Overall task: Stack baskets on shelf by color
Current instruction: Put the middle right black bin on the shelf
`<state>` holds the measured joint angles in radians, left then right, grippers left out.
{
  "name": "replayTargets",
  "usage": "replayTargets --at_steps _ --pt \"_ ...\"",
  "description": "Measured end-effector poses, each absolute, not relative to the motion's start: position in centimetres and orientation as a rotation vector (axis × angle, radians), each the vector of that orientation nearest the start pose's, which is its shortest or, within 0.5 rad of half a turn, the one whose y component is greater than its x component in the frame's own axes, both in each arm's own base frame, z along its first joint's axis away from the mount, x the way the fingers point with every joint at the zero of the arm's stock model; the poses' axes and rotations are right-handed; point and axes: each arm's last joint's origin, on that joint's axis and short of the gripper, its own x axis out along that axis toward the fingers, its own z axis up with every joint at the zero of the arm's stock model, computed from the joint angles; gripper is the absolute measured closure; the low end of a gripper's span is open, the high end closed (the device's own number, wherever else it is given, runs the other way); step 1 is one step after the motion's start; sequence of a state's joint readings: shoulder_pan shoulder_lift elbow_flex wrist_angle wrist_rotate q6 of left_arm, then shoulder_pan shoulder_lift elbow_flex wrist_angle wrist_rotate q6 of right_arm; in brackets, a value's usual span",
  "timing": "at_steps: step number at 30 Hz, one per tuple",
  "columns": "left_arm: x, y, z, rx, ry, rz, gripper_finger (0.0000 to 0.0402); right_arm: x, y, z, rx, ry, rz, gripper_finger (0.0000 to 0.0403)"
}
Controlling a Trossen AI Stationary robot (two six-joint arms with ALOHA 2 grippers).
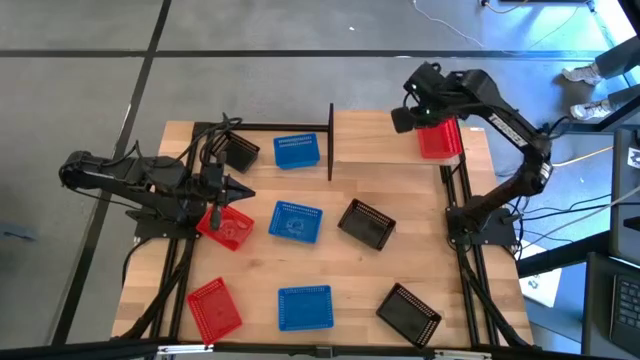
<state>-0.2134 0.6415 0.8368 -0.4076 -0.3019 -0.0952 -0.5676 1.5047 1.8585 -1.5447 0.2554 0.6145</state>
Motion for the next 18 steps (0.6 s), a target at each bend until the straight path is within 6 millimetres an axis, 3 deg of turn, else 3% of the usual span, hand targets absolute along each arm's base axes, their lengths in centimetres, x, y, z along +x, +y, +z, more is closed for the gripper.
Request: replayTargets --at_steps 10,18 --pt "12.9 -1.6 35.1 -0.046 0.165 0.205 0.0397 23.0 -5.3 45.5 0.431 0.911 -0.664 0.0341" --pt "13.0 -1.4 35.9 -0.097 0.073 0.276 0.0335 23.7 -1.4 45.8 0.387 0.914 -0.471 0.0341"
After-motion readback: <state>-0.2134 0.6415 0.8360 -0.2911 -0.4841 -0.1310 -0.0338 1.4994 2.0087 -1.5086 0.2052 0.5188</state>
